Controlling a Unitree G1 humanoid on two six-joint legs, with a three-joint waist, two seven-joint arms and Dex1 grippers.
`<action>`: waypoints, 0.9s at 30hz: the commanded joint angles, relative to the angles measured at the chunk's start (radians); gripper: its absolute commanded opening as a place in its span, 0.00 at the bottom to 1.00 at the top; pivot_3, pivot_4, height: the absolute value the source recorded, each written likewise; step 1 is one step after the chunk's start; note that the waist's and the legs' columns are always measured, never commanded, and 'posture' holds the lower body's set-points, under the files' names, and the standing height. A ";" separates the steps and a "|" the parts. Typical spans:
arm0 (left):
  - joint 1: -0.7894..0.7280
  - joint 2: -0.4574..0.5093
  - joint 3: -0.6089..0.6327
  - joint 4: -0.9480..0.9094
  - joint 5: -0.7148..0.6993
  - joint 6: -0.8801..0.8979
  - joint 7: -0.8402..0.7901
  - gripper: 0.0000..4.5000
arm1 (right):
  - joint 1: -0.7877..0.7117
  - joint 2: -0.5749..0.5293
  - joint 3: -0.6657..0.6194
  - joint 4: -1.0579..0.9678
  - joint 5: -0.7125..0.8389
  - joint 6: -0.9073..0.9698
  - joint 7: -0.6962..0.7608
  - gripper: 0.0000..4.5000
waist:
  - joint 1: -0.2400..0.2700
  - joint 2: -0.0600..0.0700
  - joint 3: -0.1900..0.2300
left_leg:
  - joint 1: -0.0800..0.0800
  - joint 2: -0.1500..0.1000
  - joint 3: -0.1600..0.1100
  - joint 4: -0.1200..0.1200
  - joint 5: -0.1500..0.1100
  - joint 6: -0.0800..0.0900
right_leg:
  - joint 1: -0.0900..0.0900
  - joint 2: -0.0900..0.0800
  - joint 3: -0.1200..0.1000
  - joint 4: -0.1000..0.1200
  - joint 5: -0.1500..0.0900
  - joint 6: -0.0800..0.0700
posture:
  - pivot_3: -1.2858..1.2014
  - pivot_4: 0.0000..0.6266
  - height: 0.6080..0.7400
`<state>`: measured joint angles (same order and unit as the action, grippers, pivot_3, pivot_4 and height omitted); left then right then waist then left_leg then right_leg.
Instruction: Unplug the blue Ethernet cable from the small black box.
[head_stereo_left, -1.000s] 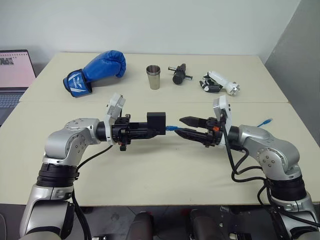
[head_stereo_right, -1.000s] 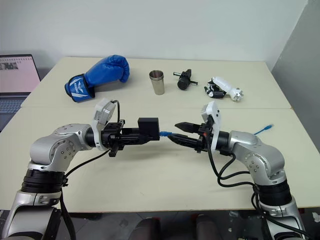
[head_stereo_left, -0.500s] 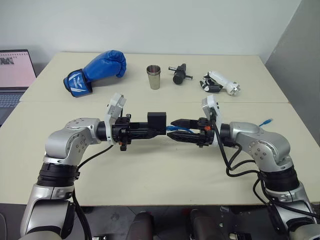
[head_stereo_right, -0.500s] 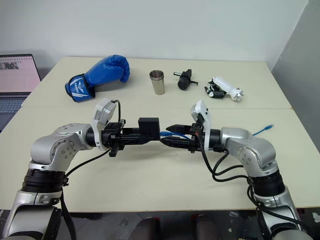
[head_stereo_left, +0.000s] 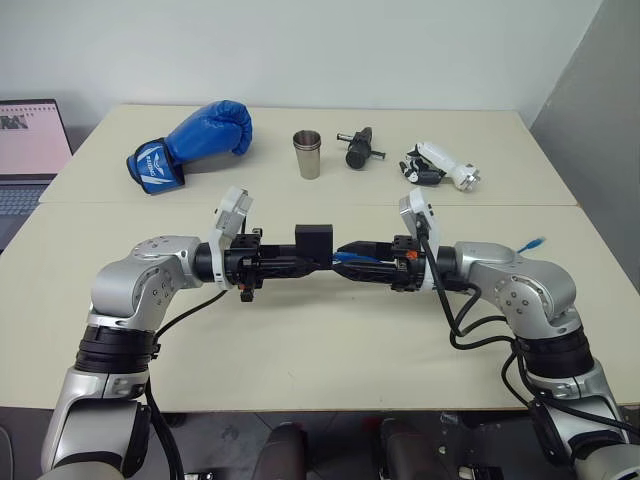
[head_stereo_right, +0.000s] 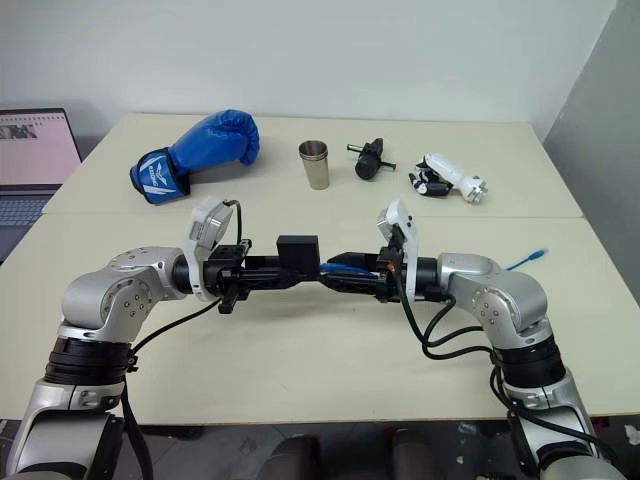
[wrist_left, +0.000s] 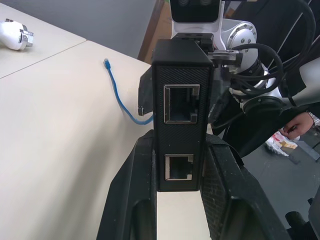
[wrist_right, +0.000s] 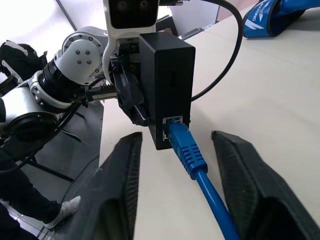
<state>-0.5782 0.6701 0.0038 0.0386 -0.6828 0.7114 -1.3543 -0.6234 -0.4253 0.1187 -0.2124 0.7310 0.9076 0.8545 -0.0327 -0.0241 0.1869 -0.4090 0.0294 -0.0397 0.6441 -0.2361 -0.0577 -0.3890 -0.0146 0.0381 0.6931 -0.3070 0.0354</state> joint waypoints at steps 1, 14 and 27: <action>-0.022 0.001 -0.003 -0.011 -0.001 -0.017 -0.019 0.18 | -0.027 0.001 -0.026 -0.016 0.037 0.006 0.025 0.29 | 0.000 0.000 0.000 | 0.000 0.000 0.000 0.000 0.000 0.000 | 0.000 0.000 0.000 0.000 0.000 0.000 | 0.52 0.24 1.00; -0.019 0.008 -0.004 -0.008 0.012 -0.022 -0.041 0.18 | -0.030 -0.014 -0.025 -0.018 0.052 0.033 0.060 0.02 | 0.000 0.000 0.000 | 0.000 0.000 0.000 0.000 0.000 0.000 | 0.000 0.000 0.000 0.000 0.000 0.000 | 0.52 0.24 1.00; 0.007 0.070 0.015 0.010 0.037 -0.053 -0.061 0.18 | 0.066 -0.151 -0.075 0.001 0.026 0.033 0.092 0.02 | 0.000 0.000 0.000 | 0.000 0.000 0.000 0.000 0.000 0.000 | 0.000 0.000 0.000 -0.001 0.000 0.000 | 0.52 0.24 1.00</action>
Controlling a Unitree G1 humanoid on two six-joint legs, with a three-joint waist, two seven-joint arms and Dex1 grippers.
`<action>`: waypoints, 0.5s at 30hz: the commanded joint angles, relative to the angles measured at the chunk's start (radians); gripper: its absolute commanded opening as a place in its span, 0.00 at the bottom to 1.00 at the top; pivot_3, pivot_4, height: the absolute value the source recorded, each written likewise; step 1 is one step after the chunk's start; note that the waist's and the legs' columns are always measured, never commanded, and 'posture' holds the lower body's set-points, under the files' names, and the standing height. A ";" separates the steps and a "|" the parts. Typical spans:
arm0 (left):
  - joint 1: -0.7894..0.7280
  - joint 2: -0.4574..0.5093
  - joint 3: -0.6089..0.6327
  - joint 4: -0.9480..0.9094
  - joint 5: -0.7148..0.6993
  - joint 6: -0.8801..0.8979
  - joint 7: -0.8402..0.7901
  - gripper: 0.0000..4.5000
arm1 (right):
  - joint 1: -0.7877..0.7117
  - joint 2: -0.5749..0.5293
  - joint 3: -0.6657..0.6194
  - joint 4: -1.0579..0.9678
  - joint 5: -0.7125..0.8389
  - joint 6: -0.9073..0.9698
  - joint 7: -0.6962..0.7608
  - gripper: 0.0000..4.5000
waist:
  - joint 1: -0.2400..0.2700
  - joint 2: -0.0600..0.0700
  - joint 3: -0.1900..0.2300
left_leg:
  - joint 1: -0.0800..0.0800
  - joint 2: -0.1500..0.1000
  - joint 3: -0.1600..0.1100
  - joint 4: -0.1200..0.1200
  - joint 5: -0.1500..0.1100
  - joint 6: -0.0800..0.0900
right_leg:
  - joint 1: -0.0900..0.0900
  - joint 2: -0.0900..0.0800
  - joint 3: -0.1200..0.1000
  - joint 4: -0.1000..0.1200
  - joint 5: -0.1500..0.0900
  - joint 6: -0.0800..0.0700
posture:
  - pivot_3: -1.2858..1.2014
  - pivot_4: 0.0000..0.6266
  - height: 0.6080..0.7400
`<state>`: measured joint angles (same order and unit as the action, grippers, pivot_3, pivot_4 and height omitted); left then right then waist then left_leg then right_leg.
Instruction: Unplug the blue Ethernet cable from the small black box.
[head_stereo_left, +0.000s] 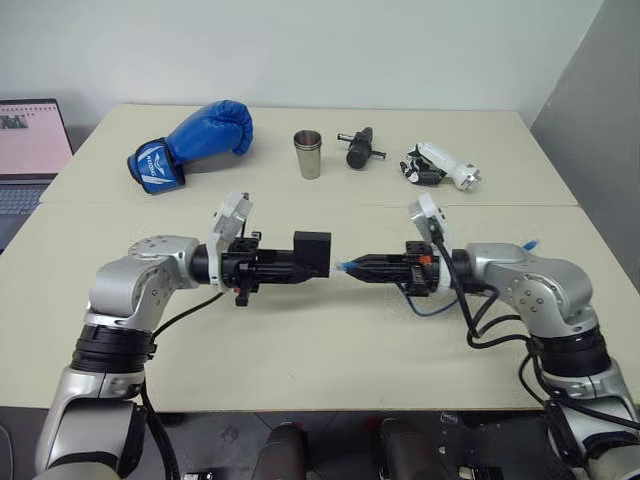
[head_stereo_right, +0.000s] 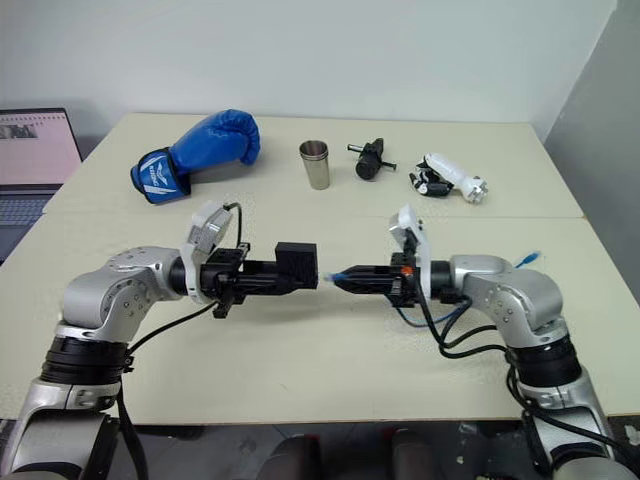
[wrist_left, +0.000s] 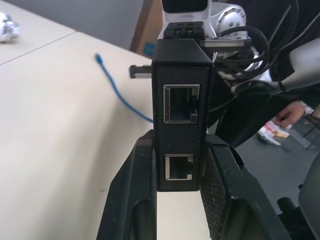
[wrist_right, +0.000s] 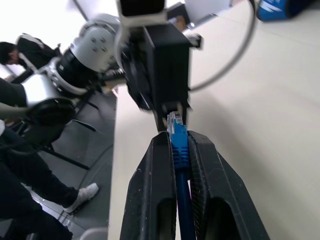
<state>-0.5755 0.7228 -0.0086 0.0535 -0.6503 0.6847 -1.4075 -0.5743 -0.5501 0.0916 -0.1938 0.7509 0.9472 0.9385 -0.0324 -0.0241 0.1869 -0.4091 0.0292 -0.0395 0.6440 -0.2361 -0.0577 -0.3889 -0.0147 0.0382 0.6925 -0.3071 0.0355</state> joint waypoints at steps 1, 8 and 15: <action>0.007 0.019 0.028 -0.006 0.004 -0.027 -0.007 0.18 | 0.023 -0.032 -0.054 -0.017 0.006 -0.010 0.004 0.02 | 0.000 0.000 0.000 | 0.000 0.000 0.000 0.000 0.000 0.000 | 0.000 0.000 0.000 0.000 0.000 0.000 | 0.52 0.24 1.00; 0.026 0.010 0.035 -0.014 0.005 -0.030 0.021 0.18 | 0.031 0.021 -0.075 0.099 -0.160 -0.179 -0.166 0.02 | -0.001 0.000 0.000 | 0.000 0.000 0.000 0.000 0.000 0.000 | 0.000 0.000 0.000 0.000 0.000 0.000 | 0.52 0.24 1.00; 0.046 -0.018 0.028 -0.036 0.022 -0.052 0.076 0.18 | -0.061 0.098 -0.023 0.516 -0.509 -0.565 -0.421 0.02 | 0.000 0.000 0.000 | 0.000 0.000 0.002 0.001 0.000 0.000 | -0.001 0.000 0.001 0.001 0.000 0.000 | 0.52 0.24 1.00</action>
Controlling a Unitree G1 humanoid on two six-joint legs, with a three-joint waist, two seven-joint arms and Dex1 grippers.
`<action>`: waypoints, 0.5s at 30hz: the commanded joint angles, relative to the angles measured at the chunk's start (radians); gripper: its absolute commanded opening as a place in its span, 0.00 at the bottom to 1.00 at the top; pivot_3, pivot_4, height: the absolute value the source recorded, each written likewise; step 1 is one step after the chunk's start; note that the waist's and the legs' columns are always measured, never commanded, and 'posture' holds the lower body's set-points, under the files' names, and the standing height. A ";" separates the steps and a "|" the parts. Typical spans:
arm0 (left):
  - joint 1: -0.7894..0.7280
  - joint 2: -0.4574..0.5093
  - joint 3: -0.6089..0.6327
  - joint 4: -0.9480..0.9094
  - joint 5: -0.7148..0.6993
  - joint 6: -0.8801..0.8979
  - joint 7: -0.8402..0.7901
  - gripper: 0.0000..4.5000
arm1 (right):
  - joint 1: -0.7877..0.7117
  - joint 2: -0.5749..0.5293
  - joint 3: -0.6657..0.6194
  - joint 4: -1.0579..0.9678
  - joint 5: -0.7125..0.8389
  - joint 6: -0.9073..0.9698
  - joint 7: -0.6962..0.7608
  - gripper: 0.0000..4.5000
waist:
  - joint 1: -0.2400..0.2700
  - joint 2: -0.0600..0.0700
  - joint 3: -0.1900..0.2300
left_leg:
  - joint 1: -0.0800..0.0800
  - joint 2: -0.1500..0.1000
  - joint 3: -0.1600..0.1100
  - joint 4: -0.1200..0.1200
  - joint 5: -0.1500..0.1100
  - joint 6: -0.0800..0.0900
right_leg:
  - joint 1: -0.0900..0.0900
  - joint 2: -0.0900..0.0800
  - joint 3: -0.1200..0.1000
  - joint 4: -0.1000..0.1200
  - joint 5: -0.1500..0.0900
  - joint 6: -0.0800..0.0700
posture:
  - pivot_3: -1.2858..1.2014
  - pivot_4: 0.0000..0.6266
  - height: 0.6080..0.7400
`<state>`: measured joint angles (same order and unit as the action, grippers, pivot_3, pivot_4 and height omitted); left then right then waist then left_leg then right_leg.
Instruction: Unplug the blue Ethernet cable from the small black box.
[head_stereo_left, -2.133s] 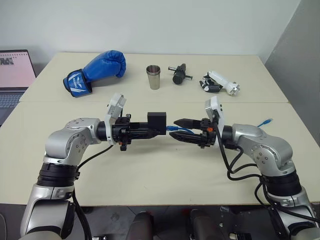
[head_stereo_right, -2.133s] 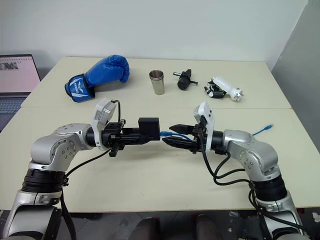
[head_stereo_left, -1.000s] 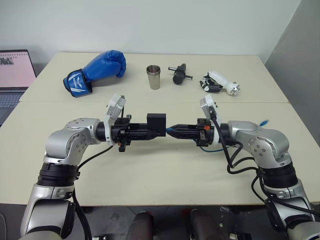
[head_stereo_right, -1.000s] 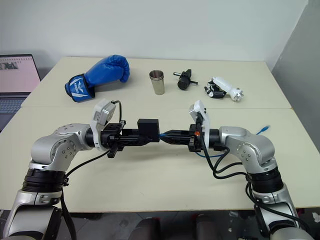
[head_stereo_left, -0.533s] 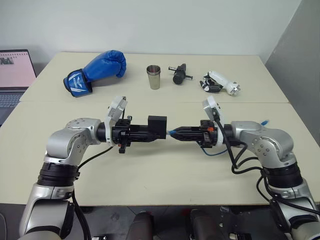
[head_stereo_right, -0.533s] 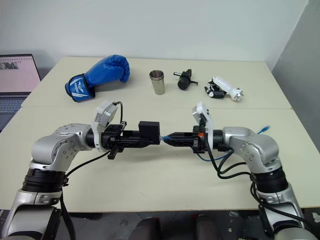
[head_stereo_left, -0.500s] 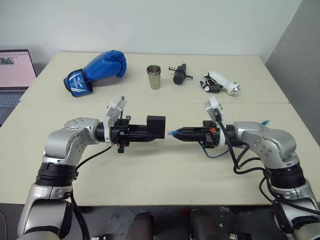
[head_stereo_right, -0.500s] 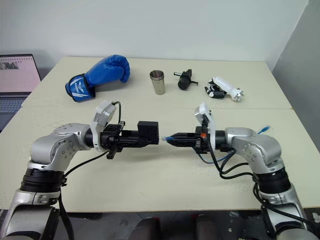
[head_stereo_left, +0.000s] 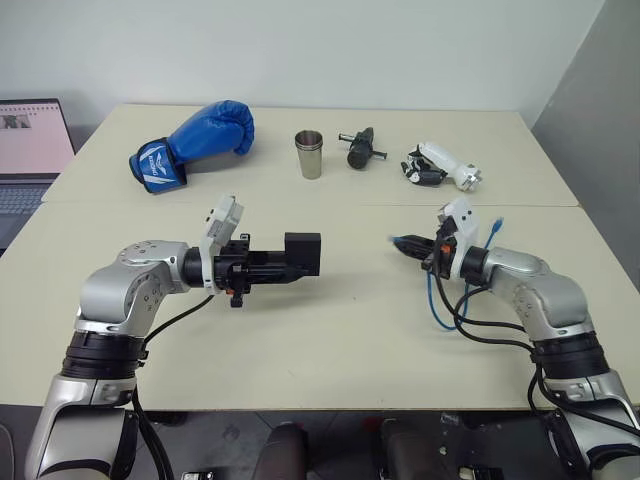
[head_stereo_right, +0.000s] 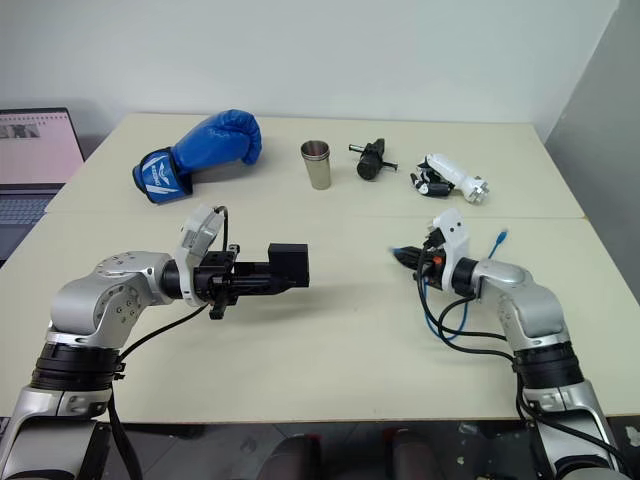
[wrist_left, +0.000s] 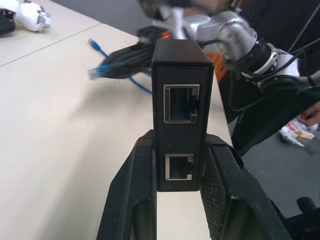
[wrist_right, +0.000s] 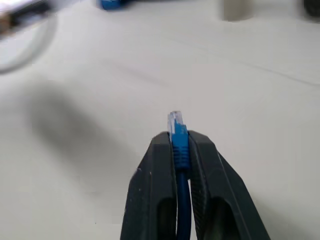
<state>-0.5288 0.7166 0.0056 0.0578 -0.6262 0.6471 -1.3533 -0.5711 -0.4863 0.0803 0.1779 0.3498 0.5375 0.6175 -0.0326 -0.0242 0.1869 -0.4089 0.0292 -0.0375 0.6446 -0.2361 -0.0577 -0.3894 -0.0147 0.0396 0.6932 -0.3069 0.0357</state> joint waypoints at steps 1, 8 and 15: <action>0.001 -0.015 0.013 -0.043 -0.001 -0.017 0.028 0.18 | -0.080 0.046 -0.016 0.183 -0.124 -0.179 -0.117 0.02 | 0.000 0.000 0.000 | 0.000 0.000 0.000 0.000 0.000 0.000 | -0.001 0.000 0.000 0.000 0.000 0.000 | 0.52 0.24 1.00; 0.014 -0.024 0.024 -0.059 0.001 -0.018 0.074 0.18 | -0.122 0.095 -0.055 0.274 -0.151 -0.245 -0.135 0.33 | -0.002 0.000 0.000 | 0.000 0.000 0.001 0.000 0.000 0.000 | -0.001 0.000 0.001 0.001 0.000 0.000 | 0.52 0.24 1.00; 0.010 -0.053 0.046 -0.036 0.024 -0.056 0.156 0.18 | -0.074 0.042 -0.072 0.107 -0.110 -0.183 -0.035 0.71 | -0.001 0.000 0.000 | 0.000 0.000 0.001 0.000 0.000 0.000 | -0.001 0.000 0.001 0.002 0.000 0.000 | 0.52 0.24 1.00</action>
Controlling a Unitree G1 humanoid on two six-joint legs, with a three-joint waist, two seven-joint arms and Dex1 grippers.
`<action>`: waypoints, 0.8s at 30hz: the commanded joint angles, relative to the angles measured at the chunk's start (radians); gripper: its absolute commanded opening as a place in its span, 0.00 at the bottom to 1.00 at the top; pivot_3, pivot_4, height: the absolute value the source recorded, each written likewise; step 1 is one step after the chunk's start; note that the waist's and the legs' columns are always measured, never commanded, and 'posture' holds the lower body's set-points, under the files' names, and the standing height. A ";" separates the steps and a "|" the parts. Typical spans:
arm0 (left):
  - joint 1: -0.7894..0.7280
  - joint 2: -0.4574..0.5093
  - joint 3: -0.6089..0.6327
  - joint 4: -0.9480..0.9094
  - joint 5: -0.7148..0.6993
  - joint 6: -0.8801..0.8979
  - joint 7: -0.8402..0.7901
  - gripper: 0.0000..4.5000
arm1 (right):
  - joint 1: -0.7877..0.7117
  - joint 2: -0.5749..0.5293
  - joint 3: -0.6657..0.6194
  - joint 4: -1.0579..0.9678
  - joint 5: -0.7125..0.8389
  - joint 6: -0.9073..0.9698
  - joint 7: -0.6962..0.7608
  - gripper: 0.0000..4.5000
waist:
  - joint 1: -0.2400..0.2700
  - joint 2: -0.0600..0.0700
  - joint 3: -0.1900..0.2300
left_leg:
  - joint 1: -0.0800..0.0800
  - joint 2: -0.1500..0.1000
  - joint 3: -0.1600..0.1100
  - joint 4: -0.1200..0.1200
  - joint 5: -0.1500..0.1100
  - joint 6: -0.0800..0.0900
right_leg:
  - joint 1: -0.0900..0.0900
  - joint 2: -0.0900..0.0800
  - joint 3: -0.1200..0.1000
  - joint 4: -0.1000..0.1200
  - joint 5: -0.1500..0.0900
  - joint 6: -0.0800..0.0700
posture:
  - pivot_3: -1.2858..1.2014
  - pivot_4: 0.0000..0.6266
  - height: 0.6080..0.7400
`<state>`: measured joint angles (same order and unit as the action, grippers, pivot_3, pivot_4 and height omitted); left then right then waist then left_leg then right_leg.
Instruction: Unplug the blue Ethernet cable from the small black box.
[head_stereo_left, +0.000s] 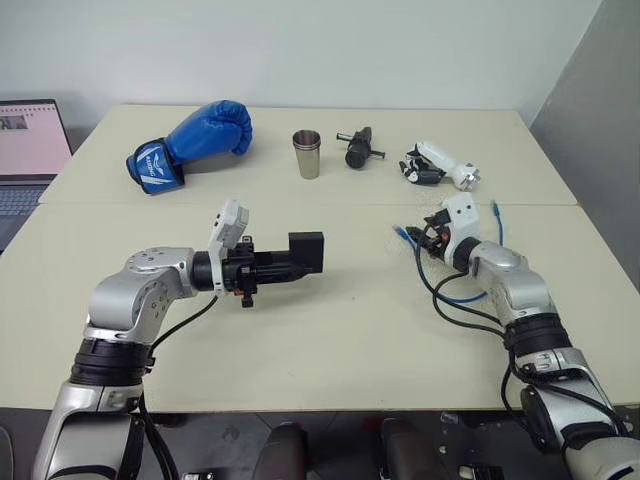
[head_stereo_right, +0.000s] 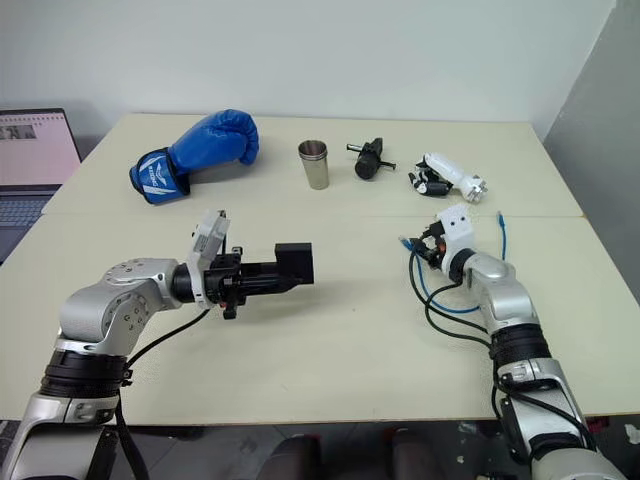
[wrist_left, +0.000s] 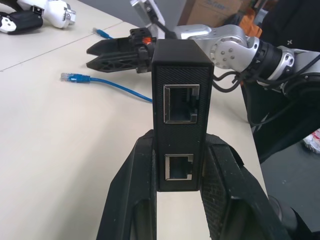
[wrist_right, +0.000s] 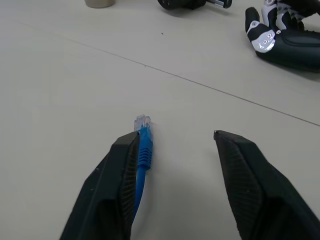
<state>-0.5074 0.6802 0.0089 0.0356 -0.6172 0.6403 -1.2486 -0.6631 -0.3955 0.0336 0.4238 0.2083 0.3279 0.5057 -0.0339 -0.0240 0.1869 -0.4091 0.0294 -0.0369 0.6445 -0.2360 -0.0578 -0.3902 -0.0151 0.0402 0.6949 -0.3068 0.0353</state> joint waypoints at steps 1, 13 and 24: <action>-0.016 -0.026 0.047 0.002 0.029 -0.069 0.075 0.18 | 0.034 -0.072 -0.011 -0.201 0.048 0.039 0.135 0.77 | 0.001 0.000 0.000 | 0.000 0.000 0.000 0.000 0.000 0.000 | 0.000 0.000 0.000 0.000 0.000 0.000 | 0.52 0.24 1.00; -0.034 -0.189 0.150 0.251 0.260 -0.413 0.527 0.18 | 0.131 -0.169 0.116 -0.688 0.173 0.206 0.391 0.94 | 0.001 0.000 0.000 | 0.001 0.000 -0.002 0.001 0.000 0.000 | 0.001 0.000 -0.001 0.001 0.000 0.000 | 0.52 0.24 1.00; 0.045 -0.238 0.173 0.422 0.360 -0.593 0.686 0.18 | 0.104 -0.168 0.188 -0.699 0.141 0.210 0.418 0.94 | 0.003 0.000 0.000 | 0.001 -0.001 -0.004 0.001 0.000 0.000 | 0.001 -0.002 -0.002 0.001 0.000 0.000 | 0.52 0.24 1.00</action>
<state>-0.4615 0.4421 0.1653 0.4779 -0.2566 0.0680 -0.5669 -0.5360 -0.5616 0.2234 -0.2472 0.3528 0.5479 0.9151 -0.0305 -0.0239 0.1870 -0.4086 0.0281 -0.0412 0.6454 -0.2360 -0.0578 -0.3893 -0.0168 0.0383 0.6959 -0.3068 0.0354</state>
